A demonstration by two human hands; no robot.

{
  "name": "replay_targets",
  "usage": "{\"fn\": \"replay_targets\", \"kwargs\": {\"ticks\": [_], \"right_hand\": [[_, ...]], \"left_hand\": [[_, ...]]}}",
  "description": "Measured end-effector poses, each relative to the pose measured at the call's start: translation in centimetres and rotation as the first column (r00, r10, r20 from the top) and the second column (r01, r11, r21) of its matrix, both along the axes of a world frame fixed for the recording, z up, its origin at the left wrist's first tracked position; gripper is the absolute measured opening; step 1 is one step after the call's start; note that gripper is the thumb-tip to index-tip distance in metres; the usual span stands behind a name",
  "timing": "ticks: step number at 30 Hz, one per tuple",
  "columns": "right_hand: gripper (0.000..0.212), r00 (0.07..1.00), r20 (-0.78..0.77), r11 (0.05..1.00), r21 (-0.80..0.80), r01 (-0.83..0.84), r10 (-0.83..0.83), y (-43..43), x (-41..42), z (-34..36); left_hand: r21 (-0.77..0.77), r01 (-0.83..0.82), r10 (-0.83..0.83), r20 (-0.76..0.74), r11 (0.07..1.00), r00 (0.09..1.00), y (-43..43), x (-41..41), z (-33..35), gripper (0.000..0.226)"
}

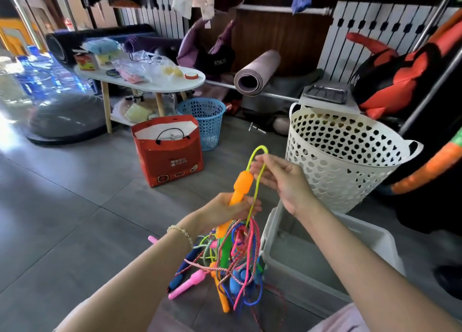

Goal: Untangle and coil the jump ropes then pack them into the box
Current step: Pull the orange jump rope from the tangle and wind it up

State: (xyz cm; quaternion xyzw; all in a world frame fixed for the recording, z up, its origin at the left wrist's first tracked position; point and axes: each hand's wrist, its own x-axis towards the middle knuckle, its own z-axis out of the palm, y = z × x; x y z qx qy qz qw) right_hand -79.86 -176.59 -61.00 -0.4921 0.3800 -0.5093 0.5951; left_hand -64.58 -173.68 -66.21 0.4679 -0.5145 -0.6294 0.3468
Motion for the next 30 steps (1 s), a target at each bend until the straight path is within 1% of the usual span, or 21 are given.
{"fn": "replay_targets", "kwargs": {"ticks": [2,4,6,8,9,10,11,12,13,16,17,19,20,22,24,26,28,29,30], "right_hand": [[0.019,0.991,0.078,0.994,0.02,0.103,-0.105,-0.5,-0.3,0.3],[0.02,0.986,0.093,0.99,0.036,0.139,-0.141,-0.8,-0.6,0.3],[0.024,0.994,0.008,0.993,0.042,0.106,-0.107,-0.7,-0.6,-0.1],[0.032,0.987,-0.157,0.998,0.067,-0.013,0.024,-0.1,-0.4,-1.1],[0.036,0.955,-0.267,0.99,0.095,-0.106,0.128,0.2,-0.3,-1.9],[0.039,0.901,-0.368,0.973,0.128,-0.194,0.228,0.6,-0.1,-2.8],[0.039,0.85,-0.442,0.958,0.15,-0.245,0.287,0.9,0.2,-3.7],[0.038,0.82,-0.49,0.955,0.148,-0.256,0.296,1.0,0.4,-4.3],[0.039,0.804,-0.527,0.961,0.127,-0.246,0.275,1.0,0.6,-4.8],[0.059,0.78,-0.566,0.962,0.099,-0.256,0.266,1.0,1.0,-5.3],[0.058,0.777,-0.566,0.96,0.113,-0.258,0.275,1.0,1.0,-5.5],[0.043,0.76,-0.583,0.956,0.126,-0.265,0.288,1.0,1.1,-5.9],[0.037,0.759,-0.582,0.954,0.121,-0.275,0.293,1.0,1.1,-5.9],[0.036,0.776,-0.545,0.946,0.129,-0.297,0.318,0.9,1.1,-5.7],[0.039,0.779,-0.498,0.924,0.185,-0.334,0.381,0.7,0.8,-5.4],[0.035,0.79,-0.422,0.895,0.249,-0.369,0.444,0.5,0.6,-5.1],[0.041,0.856,-0.293,0.894,0.283,-0.348,0.426,0.1,0.5,-4.8],[0.04,0.906,-0.2,0.903,0.305,-0.303,0.372,-0.1,0.5,-4.6],[0.033,0.951,-0.098,0.912,0.326,-0.249,0.295,-0.4,0.5,-4.4]], "left_hand": [[-0.017,-0.045,0.045,-0.029,0.999,0.999,-0.1,0.0,0.2,0.017],[-0.055,-0.094,0.092,-0.046,0.994,0.995,-0.3,0.0,0.8,0.008],[-0.058,-0.194,0.186,-0.127,0.979,0.974,-0.5,0.1,1.6,0.008],[-0.028,-0.309,0.294,-0.236,0.951,0.926,-0.9,0.3,2.3,0.011],[-0.012,-0.344,0.327,-0.285,0.939,0.901,-1.0,0.4,2.6,0.011],[-0.001,-0.366,0.346,-0.318,0.931,0.882,-1.1,0.6,2.9,0.011],[0.002,-0.375,0.354,-0.335,0.927,0.873,-1.2,0.7,3.1,0.011],[-0.001,-0.377,0.355,-0.34,0.926,0.871,-1.1,0.8,3.3,0.011],[0.001,-0.376,0.354,-0.34,0.927,0.871,-1.0,0.9,3.5,0.011],[0.031,-0.369,0.357,-0.346,0.929,0.868,-0.8,0.9,3.8,0.011],[0.039,-0.369,0.359,-0.346,0.929,0.867,-0.8,1.0,3.9,0.011],[0.049,-0.382,0.375,-0.337,0.923,0.864,-0.9,1.2,4.0,0.011],[0.053,-0.396,0.39,-0.333,0.917,0.859,-0.9,1.4,3.9,0.011],[0.041,-0.427,0.419,-0.298,0.903,0.858,-0.9,1.8,3.7,0.011],[0.007,-0.438,0.427,-0.234,0.899,0.873,-0.9,2.1,3.5,0.012],[-0.018,-0.444,0.432,-0.197,0.896,0.88,-0.9,2.4,3.5,0.014],[-0.024,-0.469,0.455,-0.208,0.883,0.866,-1.1,2.8,3.5,0.015],[-0.02,-0.481,0.465,-0.22,0.877,0.857,-1.1,3.1,3.7,0.016],[-0.015,-0.485,0.469,-0.227,0.875,0.854,-1.1,3.4,3.7,0.017]]}}
